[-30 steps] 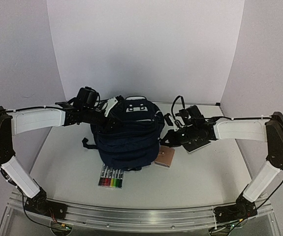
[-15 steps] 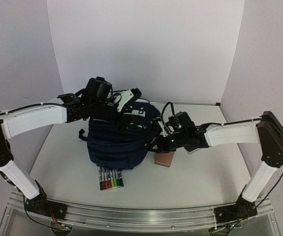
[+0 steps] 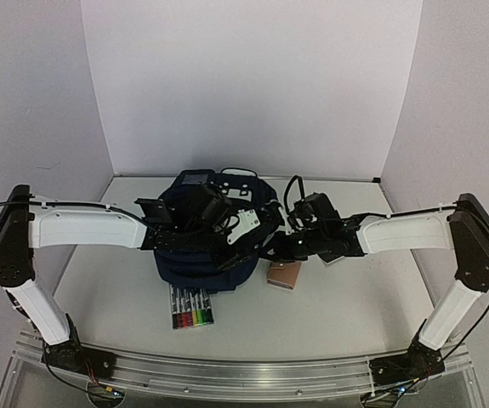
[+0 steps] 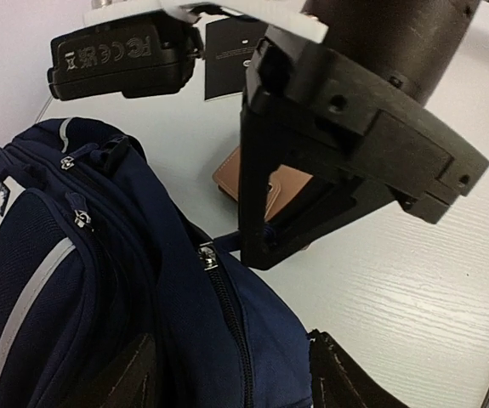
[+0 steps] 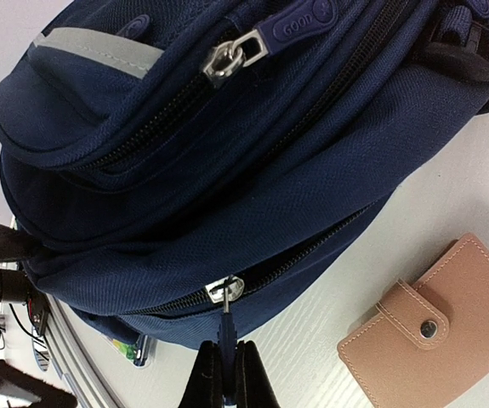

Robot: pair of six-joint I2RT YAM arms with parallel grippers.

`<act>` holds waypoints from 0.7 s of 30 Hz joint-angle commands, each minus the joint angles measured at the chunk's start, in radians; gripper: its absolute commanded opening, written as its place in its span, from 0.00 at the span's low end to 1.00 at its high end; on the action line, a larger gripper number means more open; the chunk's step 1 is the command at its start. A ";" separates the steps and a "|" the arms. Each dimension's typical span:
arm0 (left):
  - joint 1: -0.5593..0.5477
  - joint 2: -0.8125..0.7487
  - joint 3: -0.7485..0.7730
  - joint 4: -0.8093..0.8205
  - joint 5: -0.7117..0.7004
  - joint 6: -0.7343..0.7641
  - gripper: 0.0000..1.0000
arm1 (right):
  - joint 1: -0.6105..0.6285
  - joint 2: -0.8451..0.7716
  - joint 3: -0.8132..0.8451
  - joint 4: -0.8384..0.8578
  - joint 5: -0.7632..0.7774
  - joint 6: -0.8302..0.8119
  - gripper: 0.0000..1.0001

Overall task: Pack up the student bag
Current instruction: Zip the student bag at the center of the board.

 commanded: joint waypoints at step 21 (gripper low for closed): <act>0.007 -0.125 -0.171 0.094 -0.226 -0.062 0.00 | -0.212 -0.004 0.094 -0.038 0.310 -0.034 0.00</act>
